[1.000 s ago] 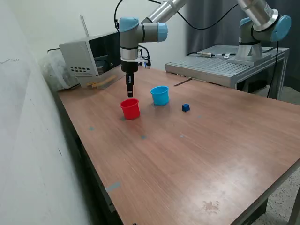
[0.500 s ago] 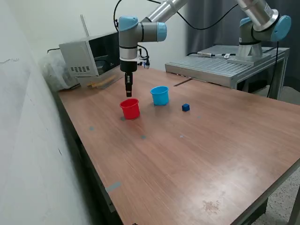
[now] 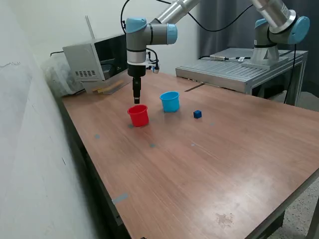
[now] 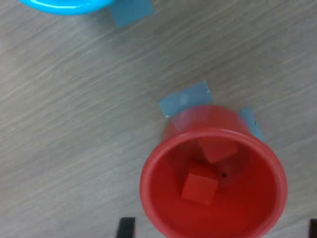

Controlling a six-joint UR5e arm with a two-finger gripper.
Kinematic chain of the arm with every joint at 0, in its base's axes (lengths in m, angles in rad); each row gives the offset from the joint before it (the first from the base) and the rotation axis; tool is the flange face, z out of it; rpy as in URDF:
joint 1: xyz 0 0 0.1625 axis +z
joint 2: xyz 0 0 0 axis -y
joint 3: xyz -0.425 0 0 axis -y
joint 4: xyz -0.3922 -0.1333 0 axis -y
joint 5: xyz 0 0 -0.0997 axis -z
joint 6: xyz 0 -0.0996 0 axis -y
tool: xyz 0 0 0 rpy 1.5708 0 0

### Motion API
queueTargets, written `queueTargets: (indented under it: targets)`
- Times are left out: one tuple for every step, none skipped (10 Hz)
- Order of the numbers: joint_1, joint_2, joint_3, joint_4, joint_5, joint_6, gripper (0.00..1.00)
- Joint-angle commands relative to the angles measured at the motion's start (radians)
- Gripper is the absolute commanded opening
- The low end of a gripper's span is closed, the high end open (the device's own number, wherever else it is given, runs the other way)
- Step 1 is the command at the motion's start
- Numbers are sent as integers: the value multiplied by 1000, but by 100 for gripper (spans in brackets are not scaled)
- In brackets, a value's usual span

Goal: Place red objects in the red bin, and blue objects in the blue bin.

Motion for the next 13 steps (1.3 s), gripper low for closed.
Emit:
queueTargets:
  targets:
    - [17,-2,8,1,-22,-4,100]
    - [25,-29,41,0,-25,-6,100]
    - [34,-107,122,-2,-25,-6,100]
    - [55,-188,191,-2,-25,-7,100]
    - [67,-248,251,-2,-25,-10,100]
    - [71,-315,345,-2,-25,-13,100]
    - [74,-374,428,-5,-25,-24,100]
    - [110,-431,510,-6,-27,-39,100]
    - [155,-469,573,-8,-27,-41,100]
    - [161,-497,623,-15,-27,-65,100]
    - [166,-524,667,-23,-27,-73,100]
    - [187,-532,704,-22,-35,-72,100]
    - [207,-542,736,-21,-42,-72,100]
